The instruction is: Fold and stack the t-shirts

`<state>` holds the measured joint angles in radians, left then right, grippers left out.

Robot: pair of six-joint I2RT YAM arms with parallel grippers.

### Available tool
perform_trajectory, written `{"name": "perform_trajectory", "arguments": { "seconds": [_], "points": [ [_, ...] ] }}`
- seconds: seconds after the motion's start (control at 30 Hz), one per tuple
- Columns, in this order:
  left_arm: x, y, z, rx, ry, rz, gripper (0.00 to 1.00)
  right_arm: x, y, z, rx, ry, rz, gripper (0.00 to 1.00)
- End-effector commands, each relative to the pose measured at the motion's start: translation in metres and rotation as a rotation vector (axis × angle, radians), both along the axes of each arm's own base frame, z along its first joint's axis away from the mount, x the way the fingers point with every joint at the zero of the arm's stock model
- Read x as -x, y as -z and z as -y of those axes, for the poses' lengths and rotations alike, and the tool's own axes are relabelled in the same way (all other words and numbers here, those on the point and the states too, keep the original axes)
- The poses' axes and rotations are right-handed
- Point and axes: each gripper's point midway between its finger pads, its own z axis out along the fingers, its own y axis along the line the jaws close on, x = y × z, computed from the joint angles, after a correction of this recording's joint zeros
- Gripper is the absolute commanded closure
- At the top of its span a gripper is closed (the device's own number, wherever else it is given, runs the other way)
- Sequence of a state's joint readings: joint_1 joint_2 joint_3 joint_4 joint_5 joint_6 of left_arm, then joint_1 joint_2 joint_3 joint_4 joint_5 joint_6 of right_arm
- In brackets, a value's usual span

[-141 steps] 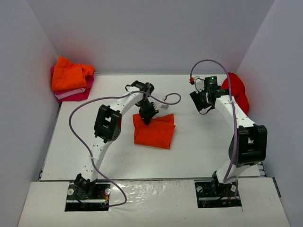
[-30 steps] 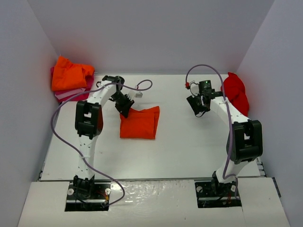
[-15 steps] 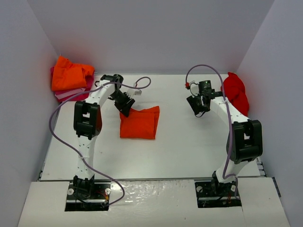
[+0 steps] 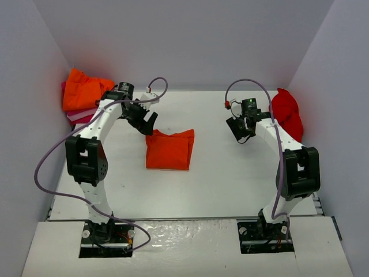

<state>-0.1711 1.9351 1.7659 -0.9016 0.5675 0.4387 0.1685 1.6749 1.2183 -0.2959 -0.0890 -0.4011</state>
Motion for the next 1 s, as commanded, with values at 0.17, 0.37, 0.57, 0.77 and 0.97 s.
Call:
{"name": "perform_trajectory", "arguments": {
  "seconds": [0.17,0.37,0.57,0.77,0.97],
  "points": [
    [0.037,0.051,0.016,0.157,-0.036,-0.285,0.14,-0.005,-0.041,-0.024,-0.07,-0.065,0.086,0.52],
    [0.027,0.064,-0.001,0.218,-0.101,-0.36,0.18,0.004,-0.047,-0.066,-0.238,-0.21,0.008,0.82],
    [0.024,0.056,-0.016,0.23,-0.131,-0.333,0.19,0.048,-0.055,-0.136,-0.192,-0.512,0.005,0.74],
    [0.022,0.049,-0.031,0.216,-0.16,-0.315,0.19,0.084,-0.034,-0.171,0.015,-0.643,-0.01,0.44],
    [0.016,0.036,-0.06,0.259,-0.234,-0.28,0.19,0.098,-0.012,-0.203,0.152,-0.732,-0.034,0.46]
  ]
}}
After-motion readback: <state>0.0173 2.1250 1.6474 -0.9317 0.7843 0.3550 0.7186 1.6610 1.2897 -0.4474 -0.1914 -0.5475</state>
